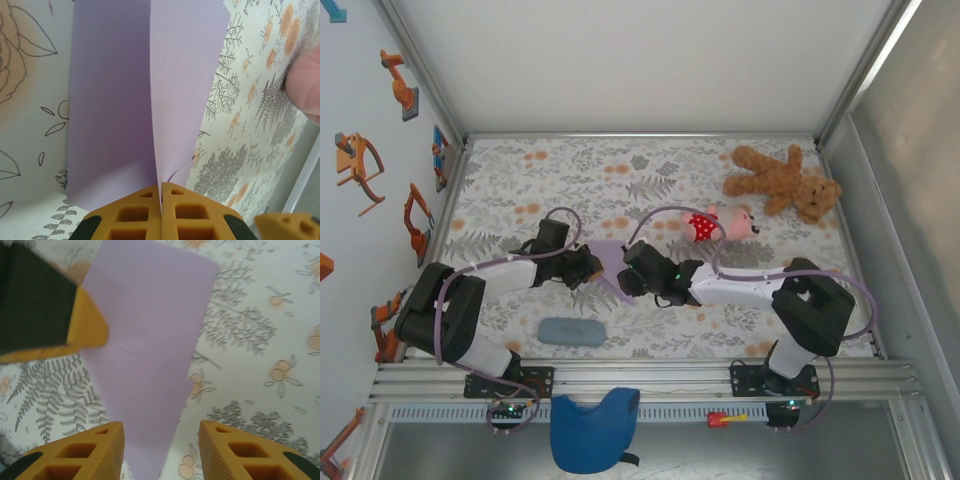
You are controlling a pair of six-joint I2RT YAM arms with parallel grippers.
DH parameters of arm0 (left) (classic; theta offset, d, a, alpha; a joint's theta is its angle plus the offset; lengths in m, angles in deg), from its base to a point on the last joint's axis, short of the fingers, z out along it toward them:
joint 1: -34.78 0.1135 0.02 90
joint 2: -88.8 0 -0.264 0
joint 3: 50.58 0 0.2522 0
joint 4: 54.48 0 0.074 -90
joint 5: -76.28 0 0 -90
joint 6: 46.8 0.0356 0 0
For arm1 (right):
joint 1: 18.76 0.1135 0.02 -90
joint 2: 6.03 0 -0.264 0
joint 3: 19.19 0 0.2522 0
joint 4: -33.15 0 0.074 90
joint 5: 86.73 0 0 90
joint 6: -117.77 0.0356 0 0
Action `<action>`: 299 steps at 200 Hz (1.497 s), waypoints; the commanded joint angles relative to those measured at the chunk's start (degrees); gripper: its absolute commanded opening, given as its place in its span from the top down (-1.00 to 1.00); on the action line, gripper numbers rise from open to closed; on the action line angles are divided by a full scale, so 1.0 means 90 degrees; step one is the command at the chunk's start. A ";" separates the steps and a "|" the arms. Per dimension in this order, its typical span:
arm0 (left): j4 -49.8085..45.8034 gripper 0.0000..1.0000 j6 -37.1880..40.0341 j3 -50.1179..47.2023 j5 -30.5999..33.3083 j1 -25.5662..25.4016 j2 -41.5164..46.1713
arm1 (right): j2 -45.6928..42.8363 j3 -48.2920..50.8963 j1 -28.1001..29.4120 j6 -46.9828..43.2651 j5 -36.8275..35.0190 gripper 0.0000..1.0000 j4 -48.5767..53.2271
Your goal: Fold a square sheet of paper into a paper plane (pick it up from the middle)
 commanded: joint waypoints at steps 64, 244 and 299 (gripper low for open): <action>-0.0587 0.90 -0.0434 0.0365 0.0268 -0.0127 0.0063 | 0.1067 -0.0740 0.0568 -0.0403 -0.0960 0.20 -0.0049; -0.0725 0.87 -0.0576 0.0444 0.0173 -0.0125 0.0089 | 0.1497 -0.0747 0.0565 -0.0515 -0.1201 0.52 -0.0180; -0.1186 0.56 -0.0390 0.0583 0.0269 0.0126 0.0395 | 0.1397 -0.0574 0.0547 -0.0601 -0.0852 0.91 -0.0295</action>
